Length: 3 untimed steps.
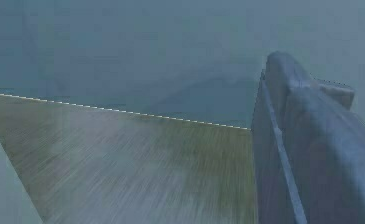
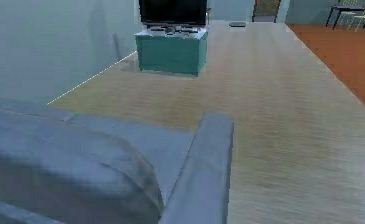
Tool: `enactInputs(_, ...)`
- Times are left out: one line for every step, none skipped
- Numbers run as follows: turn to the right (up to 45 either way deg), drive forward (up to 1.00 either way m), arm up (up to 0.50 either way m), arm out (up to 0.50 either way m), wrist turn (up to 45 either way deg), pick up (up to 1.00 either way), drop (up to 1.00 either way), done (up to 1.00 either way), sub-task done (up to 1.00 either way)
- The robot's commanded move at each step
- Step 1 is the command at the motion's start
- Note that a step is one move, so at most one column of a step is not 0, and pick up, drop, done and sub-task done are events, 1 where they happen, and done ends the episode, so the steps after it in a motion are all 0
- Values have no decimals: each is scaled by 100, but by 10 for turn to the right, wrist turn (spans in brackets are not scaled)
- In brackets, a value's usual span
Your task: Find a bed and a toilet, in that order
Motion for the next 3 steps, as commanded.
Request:
enactInputs(-90,0,0,0,0,0,0,0,0)
enactInputs(0,90,0,0,0,0,0,0,0)
enactInputs(-450,0,0,0,0,0,0,0,0)
